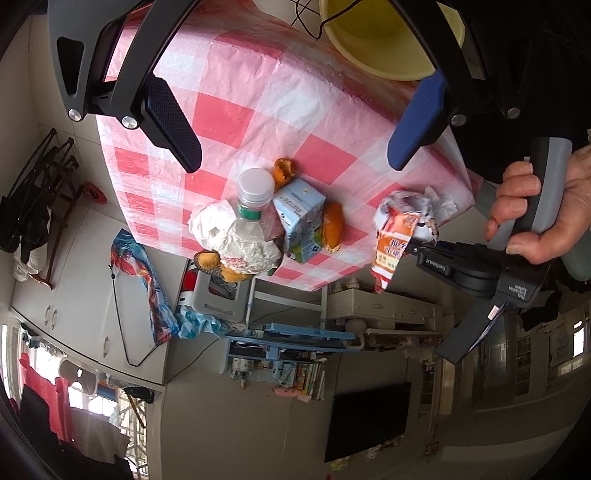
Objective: Collect trash
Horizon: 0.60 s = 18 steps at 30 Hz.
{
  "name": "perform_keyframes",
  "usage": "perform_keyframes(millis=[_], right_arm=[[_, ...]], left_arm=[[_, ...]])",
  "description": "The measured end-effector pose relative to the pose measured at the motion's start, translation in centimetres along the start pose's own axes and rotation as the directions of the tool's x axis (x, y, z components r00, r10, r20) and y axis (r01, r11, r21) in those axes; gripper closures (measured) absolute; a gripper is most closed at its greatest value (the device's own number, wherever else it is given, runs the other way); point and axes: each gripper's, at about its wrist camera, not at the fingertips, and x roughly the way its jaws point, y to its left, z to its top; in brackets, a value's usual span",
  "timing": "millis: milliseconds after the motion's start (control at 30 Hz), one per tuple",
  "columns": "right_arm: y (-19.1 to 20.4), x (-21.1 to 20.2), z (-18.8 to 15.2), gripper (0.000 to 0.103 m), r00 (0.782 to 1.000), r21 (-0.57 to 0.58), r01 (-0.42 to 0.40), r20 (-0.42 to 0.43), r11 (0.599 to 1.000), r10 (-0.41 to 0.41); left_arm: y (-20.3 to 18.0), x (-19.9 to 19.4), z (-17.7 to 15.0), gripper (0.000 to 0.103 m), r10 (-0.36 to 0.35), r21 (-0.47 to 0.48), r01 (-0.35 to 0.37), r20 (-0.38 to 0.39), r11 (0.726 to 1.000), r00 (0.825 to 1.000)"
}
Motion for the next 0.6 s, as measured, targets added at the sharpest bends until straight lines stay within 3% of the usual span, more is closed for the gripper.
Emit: perform_keyframes(millis=[200, 267, 600], right_arm=[[0.8, 0.1, -0.1, 0.006, 1.000, -0.034, -0.007, -0.006, 0.999, 0.006], [0.9, 0.1, -0.1, 0.006, 1.000, -0.044, -0.008, -0.006, 0.999, 0.008], [1.1, 0.1, -0.2, 0.006, 1.000, -0.058, -0.007, -0.006, 0.998, 0.007]], left_arm=[[0.1, 0.1, -0.8, 0.094, -0.012, 0.017, 0.012, -0.003, 1.000, 1.000], [0.0, -0.1, -0.8, 0.099, -0.014, 0.016, 0.014, 0.008, 1.000, 1.000], [-1.7, -4.1, 0.5, 0.101, -0.157, 0.051, 0.153, 0.078, 0.987, 0.985]])
